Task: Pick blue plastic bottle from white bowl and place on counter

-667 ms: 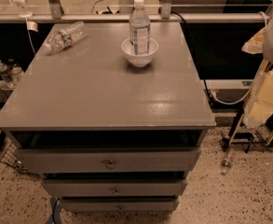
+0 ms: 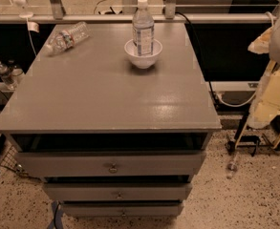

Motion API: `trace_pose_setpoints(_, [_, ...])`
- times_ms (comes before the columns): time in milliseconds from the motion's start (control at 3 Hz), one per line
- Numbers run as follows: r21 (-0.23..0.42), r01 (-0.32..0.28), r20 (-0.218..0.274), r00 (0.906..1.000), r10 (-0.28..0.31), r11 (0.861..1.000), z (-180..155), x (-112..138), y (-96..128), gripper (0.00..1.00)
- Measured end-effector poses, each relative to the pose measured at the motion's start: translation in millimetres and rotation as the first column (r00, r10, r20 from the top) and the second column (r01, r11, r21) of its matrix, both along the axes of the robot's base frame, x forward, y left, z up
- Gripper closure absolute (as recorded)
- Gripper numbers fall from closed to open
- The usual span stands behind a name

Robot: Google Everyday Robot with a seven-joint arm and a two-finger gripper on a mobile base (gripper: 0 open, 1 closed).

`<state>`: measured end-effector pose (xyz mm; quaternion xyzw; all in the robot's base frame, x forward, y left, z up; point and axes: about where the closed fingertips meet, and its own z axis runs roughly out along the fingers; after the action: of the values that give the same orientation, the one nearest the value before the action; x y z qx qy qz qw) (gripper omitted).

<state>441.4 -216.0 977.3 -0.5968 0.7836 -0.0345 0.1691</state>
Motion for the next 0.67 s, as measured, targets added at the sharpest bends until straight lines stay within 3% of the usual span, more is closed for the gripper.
trace_pose_setpoints(333, [0.08,0.043,0.029,0.9985,-0.045,0.996,0.7,30.1,11.0,0.0])
trace_pose_setpoints(667, [0.224,0.119,0.066,0.9884,-0.137,0.967,5.2,76.9,24.1,0.0])
